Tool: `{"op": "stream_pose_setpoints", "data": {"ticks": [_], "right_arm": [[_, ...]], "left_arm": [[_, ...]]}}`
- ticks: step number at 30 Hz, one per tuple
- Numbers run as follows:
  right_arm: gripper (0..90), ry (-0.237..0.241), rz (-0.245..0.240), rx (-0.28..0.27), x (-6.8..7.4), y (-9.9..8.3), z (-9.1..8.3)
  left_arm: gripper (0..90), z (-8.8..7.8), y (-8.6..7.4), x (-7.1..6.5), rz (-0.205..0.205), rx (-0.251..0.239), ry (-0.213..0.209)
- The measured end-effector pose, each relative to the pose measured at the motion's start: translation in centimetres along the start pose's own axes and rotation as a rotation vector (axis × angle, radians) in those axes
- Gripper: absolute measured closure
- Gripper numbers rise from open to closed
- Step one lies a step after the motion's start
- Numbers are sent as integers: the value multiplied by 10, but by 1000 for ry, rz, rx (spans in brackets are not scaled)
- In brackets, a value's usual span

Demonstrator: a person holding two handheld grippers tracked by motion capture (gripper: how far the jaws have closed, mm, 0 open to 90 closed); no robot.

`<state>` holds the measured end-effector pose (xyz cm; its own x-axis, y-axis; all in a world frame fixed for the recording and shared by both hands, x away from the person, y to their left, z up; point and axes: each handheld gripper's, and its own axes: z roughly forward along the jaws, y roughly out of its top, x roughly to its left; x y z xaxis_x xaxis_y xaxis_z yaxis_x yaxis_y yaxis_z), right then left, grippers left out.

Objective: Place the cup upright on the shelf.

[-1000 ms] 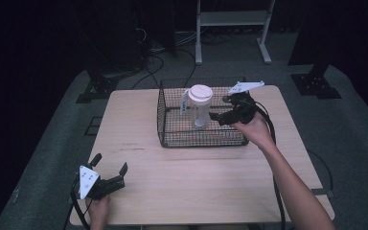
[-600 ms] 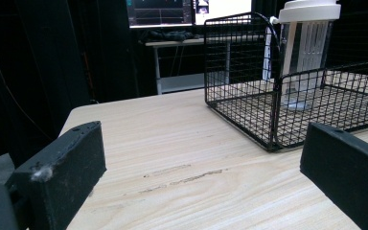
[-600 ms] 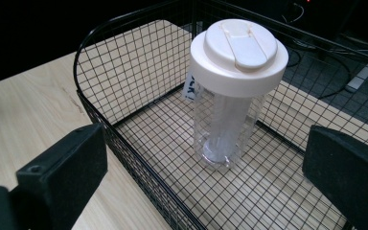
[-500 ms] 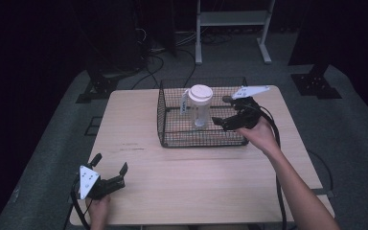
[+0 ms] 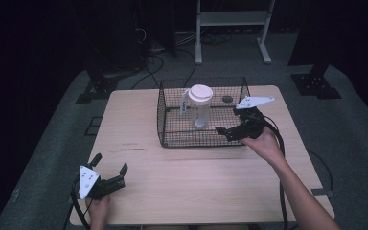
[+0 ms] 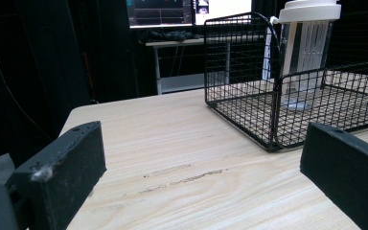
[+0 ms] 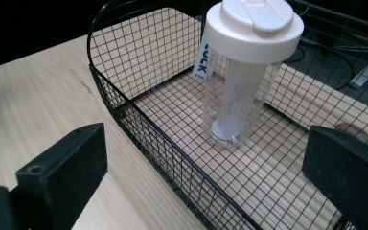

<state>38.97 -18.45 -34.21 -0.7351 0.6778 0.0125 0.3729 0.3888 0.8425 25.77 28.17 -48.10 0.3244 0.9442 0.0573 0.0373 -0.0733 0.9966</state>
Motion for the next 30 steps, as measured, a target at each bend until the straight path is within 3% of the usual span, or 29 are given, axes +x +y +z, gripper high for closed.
{"op": "stream_pose_setpoints", "data": {"ticks": [14, 30], "right_arm": [[10, -7, -3, 1, 2, -15, -12], [10, 17, -4, 7, 13, -38, -24]], "left_arm": [[9, 0, 0, 0, 2, 0, 0], [9, 0, 0, 0, 2, 0, 2]]}}
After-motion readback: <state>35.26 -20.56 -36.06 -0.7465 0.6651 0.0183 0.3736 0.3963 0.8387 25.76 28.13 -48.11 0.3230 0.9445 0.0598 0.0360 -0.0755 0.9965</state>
